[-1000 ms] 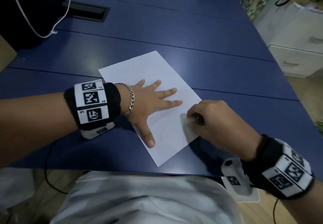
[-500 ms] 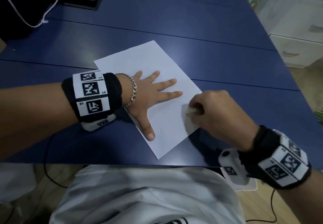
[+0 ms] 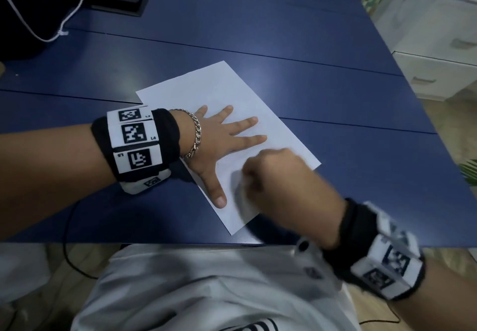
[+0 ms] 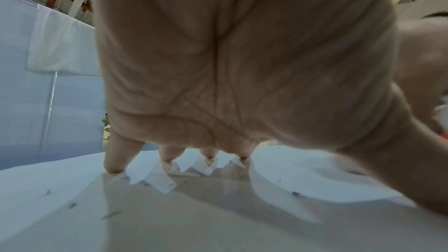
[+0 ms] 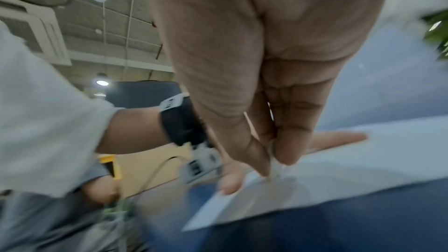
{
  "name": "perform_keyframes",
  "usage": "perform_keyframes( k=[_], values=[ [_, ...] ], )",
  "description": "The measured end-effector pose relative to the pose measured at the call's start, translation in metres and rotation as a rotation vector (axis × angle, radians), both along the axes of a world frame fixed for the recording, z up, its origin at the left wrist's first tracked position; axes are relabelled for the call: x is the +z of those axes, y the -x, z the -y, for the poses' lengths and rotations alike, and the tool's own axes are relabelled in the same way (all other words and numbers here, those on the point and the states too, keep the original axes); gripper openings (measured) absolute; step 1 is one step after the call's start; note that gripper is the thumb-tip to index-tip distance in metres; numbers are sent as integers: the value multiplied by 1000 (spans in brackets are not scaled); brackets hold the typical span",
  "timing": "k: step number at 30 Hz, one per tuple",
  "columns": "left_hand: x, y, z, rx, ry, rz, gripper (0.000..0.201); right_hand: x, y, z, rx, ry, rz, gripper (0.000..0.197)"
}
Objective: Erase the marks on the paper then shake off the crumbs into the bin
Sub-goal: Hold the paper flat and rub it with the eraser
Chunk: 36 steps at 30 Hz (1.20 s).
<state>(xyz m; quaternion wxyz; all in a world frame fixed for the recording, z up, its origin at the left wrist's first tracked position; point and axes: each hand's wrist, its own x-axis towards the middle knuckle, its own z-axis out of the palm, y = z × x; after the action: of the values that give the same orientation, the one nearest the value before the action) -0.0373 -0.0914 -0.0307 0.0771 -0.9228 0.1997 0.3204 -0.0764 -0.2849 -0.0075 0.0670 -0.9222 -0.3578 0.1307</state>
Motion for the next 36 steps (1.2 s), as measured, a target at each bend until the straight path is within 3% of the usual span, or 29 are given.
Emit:
perform_keyframes(
  k=[3, 9, 13, 15, 20, 23, 26, 32, 36],
  values=[
    [0, 2, 1, -17, -11, 13, 157, 2, 20, -8, 125, -5, -86, 16],
    [0, 1, 0, 1, -6, 0, 158, 3, -33, 40, -181, -16, 69, 13],
    [-1, 1, 0, -14, -5, 10, 158, -4, 15, 1, 26, -18, -13, 10],
    [0, 1, 0, -11, -7, 3, 158, -2, 9, 6, 41, -1, -66, 11],
    [1, 2, 0, -8, -16, 0, 157, 3, -46, 59, -266, -46, 63, 15],
    [1, 1, 0, -9, -16, -6, 158, 1, -27, 45, -196, -35, 80, 16],
    [3, 2, 0, -21, -23, -16, 158, -1, 0, 30, -64, 33, -14, 15],
    [11, 7, -7, -147, 4, -58, 159, 25, -21, 80, -223, -178, 91, 9],
    [9, 20, -9, -255, 64, -63, 161, 14, -7, 75, -41, -118, -44, 9]
  ],
)
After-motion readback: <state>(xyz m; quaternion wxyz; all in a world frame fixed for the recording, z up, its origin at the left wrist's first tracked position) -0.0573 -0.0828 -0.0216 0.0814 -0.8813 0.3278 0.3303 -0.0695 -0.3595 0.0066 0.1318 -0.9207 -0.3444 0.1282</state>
